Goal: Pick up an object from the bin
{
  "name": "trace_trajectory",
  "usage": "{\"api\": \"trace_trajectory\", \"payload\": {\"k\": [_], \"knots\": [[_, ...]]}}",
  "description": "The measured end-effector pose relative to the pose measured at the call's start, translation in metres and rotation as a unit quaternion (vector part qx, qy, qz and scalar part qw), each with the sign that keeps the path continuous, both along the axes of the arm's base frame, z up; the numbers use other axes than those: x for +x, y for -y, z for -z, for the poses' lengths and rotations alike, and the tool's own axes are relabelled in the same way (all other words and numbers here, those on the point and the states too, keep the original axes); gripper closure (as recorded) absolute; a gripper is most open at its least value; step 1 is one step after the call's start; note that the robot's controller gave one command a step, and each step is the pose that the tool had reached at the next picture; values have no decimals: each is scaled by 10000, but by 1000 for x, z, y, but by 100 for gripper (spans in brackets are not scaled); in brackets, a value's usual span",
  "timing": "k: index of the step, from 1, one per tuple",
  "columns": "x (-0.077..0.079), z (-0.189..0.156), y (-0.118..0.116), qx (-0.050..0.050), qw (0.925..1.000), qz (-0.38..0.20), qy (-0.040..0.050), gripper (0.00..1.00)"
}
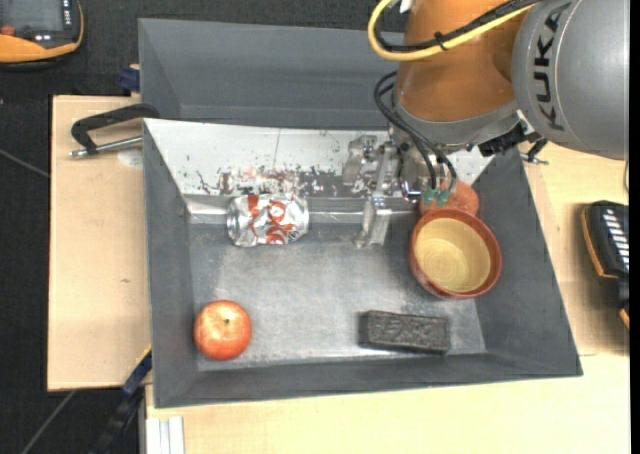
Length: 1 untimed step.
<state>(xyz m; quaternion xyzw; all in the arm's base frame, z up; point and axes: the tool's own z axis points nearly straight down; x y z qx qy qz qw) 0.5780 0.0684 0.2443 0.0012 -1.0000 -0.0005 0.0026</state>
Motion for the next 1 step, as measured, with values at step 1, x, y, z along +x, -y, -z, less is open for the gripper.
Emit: {"api": "trace_trajectory", "payload": {"k": [1], "knots": [[19, -3, 68, -5, 9968, 804, 37, 0]]}}
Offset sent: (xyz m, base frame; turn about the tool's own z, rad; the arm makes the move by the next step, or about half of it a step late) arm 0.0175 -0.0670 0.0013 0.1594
